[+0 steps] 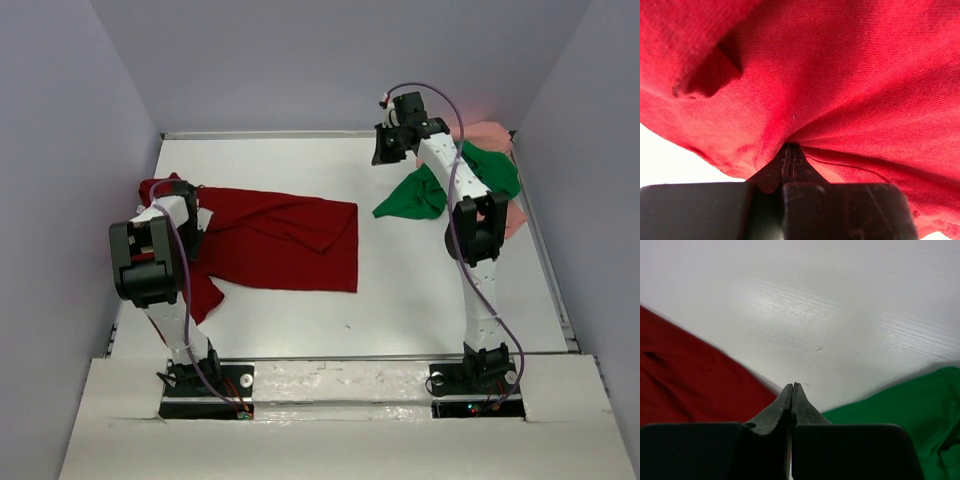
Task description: Fold and stack the t-shirts
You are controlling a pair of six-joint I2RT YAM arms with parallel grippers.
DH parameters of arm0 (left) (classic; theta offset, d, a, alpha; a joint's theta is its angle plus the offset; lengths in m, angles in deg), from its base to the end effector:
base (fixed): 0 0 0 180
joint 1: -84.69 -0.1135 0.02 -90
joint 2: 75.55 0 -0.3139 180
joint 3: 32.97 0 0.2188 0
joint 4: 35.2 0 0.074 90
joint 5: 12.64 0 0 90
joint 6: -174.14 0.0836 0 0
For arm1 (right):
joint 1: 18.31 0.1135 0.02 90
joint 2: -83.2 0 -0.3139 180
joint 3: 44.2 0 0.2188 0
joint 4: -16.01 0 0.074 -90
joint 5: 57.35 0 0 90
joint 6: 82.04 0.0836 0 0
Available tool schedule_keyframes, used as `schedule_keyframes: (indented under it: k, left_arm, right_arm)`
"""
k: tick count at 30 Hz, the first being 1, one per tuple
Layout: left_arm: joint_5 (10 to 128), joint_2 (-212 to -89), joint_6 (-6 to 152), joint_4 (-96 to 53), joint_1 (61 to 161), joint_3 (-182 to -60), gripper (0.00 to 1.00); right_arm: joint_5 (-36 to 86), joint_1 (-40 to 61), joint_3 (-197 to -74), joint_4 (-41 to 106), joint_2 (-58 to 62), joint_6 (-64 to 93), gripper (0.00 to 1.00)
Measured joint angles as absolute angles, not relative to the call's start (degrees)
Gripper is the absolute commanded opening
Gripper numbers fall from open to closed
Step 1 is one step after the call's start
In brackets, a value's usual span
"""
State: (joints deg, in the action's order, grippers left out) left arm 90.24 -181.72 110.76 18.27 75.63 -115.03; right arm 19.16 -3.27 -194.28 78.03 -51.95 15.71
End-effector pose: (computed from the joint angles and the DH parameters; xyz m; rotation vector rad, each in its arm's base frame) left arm 0.3334 0.0720 0.1737 0.4181 2.9463 0.4189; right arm 0.5355 0.1641 0.2775 -0.2652 2.4001 0.4670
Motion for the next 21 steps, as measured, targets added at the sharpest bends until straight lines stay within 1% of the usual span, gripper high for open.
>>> schedule_keyframes:
  k: [2,3,5,6,7,8,9,10,11,12,14,15,21]
  left_arm:
    - [89.52,-181.77,111.39,18.69,75.26,-115.51,0.2]
    - [88.45,-181.94,111.69,19.19,75.13,-116.15,0.32]
    - [84.71,-182.01,112.13,19.84,74.62,-117.76,0.5]
    - [81.68,-182.01,112.2,19.63,74.43,-118.96,0.55]
    - [79.75,-182.01,112.0,19.63,74.43,-119.9,0.59]
    - [76.37,-181.85,112.11,19.34,74.54,-121.26,0.62]
    - [73.41,-181.53,111.98,18.93,74.75,-122.29,0.69]
    - [70.33,-180.94,111.74,18.49,74.93,-123.12,0.71]
    - [68.15,-180.37,111.69,18.1,74.99,-123.6,0.78]
    - [64.28,-178.64,111.06,17.0,75.23,-123.93,0.8]
    - [60.65,-175.93,110.12,15.76,75.56,-123.93,0.86]
    - [58.44,-174.01,109.31,14.73,75.82,-123.93,0.91]
    - [50.33,-166.77,104.04,6.82,77.62,-124.45,0.92]
  right_arm:
    - [17.8,-3.27,-191.92,77.29,-51.82,15.73,0.0]
    - [16.82,-3.27,-190.52,77.09,-51.82,15.73,0.0]
    - [14.57,-3.27,-188.05,76.85,-51.84,15.73,0.0]
    - [13.74,-3.27,-187.29,76.87,-51.84,15.77,0.0]
    - [12.08,-3.27,-186.28,76.66,-51.84,15.79,0.03]
    - [10.41,-3.27,-185.61,76.39,-51.84,15.75,0.08]
    - [8.78,-3.27,-184.93,76.09,-51.84,15.77,0.12]
    - [6.92,-3.27,-184.19,75.54,-51.84,15.75,0.24]
    - [5.19,-3.27,-183.51,74.86,-51.84,15.79,0.3]
    - [3.18,-3.27,-182.66,73.86,-51.84,15.66,0.36]
    - [0.82,-3.27,-181.26,72.44,-51.84,15.57,0.36]
    - [-0.78,-3.27,-180.16,71.13,-51.84,15.62,0.36]
    - [-7.44,-3.27,-177.28,68.44,-51.84,16.45,0.37]
